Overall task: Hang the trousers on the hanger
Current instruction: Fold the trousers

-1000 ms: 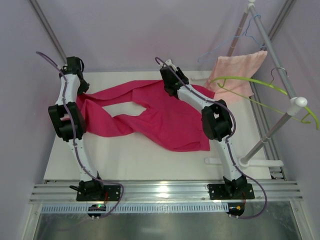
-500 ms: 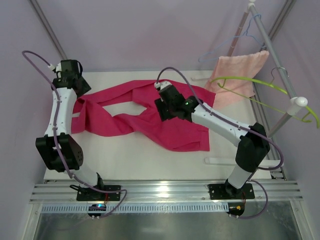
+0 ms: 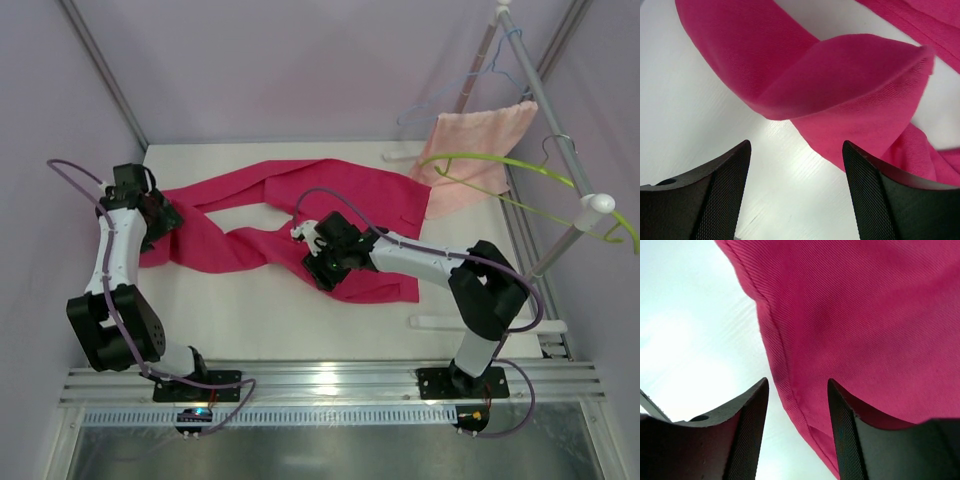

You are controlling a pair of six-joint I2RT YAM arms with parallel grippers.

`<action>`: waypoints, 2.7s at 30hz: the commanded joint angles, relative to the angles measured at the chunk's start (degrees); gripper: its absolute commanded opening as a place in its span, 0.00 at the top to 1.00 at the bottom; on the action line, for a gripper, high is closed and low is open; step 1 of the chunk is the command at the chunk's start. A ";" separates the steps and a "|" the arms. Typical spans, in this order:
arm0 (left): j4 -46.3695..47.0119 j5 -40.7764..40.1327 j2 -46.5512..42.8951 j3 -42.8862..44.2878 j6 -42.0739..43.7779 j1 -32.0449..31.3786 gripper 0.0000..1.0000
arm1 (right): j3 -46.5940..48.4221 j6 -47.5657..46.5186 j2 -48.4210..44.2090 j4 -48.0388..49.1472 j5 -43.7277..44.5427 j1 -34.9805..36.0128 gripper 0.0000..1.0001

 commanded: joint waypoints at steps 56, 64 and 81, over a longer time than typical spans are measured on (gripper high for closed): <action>23.13 12.83 4.47 -16.92 -12.24 9.26 0.09 | -12.16 25.77 -10.53 -12.42 26.29 2.18 0.96; 20.33 10.04 9.49 -14.46 -13.13 9.26 0.37 | -12.51 25.15 -11.32 -11.72 25.68 2.26 0.96; -2.25 -16.32 -4.22 8.29 -6.55 9.18 1.00 | -17.78 25.59 -17.04 -14.19 23.22 2.62 0.96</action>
